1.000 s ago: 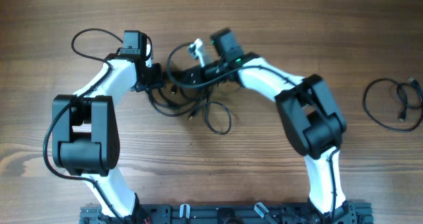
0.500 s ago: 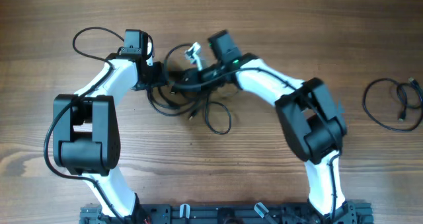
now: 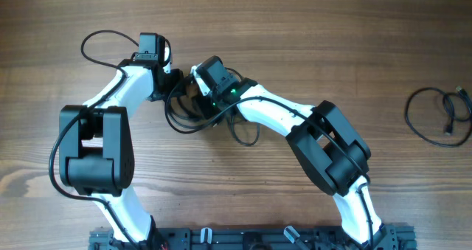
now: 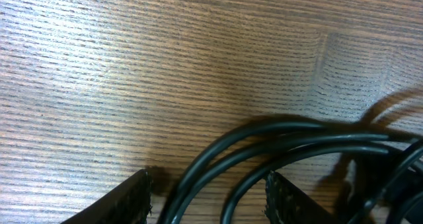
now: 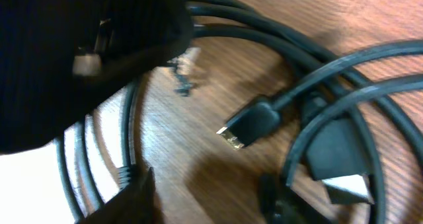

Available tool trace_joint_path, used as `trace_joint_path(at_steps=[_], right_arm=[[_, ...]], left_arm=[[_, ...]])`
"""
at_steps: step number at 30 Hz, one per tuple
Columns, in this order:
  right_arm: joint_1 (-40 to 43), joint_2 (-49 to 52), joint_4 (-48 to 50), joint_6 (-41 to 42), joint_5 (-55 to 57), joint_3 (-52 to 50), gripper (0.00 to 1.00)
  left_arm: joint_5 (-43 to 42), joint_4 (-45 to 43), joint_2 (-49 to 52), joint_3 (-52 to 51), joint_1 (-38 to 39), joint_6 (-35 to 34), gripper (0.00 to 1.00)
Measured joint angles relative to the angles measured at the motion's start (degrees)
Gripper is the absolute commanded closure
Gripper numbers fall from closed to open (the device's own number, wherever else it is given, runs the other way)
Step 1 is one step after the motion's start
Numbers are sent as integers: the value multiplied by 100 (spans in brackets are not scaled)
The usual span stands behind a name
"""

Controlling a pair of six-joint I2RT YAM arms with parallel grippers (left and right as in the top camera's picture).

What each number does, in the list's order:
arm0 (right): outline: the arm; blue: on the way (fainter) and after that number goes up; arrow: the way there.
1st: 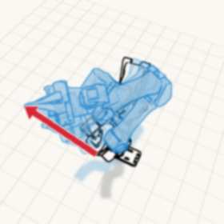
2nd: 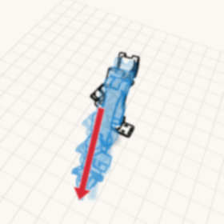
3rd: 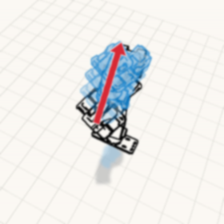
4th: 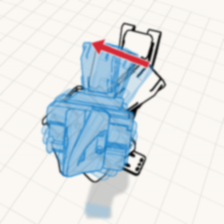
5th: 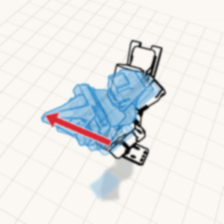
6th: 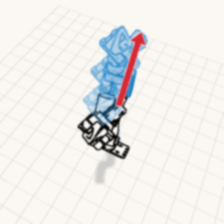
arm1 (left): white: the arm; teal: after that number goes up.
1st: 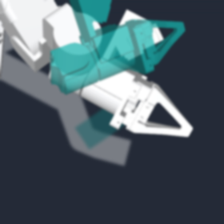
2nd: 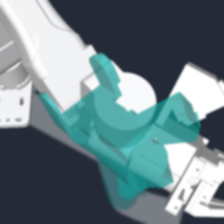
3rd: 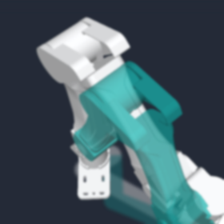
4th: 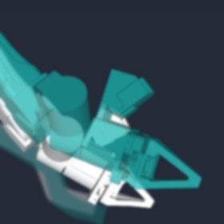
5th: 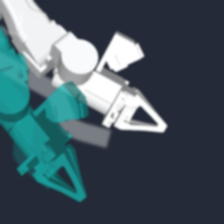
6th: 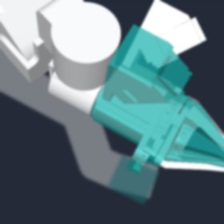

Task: Untangle cables

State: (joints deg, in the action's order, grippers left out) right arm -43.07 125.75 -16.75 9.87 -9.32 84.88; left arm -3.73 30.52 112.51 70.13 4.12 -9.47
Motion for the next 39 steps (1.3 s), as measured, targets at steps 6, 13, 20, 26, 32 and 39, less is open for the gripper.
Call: trace_joint_path(at_steps=[6,13,20,26,32,39], right_arm=[[-28,-11,-83,-306,72,2,50],[-28,-551,-170,-404,297,2,53],[-28,-404,-238,-610,831,0,64],[-28,-122,-232,-649,807,0,71],[-28,-92,-210,-654,837,0,72],[-35,11,-297,-695,901,37,71]], left_arm=[[0,0,0,0,0,0,42],[0,-13,0,0,0,0,42],[0,-13,2,0,0,0,42],[0,-15,2,0,0,0,42],[0,-15,2,0,0,0,42],[2,-37,7,0,0,0,42]])
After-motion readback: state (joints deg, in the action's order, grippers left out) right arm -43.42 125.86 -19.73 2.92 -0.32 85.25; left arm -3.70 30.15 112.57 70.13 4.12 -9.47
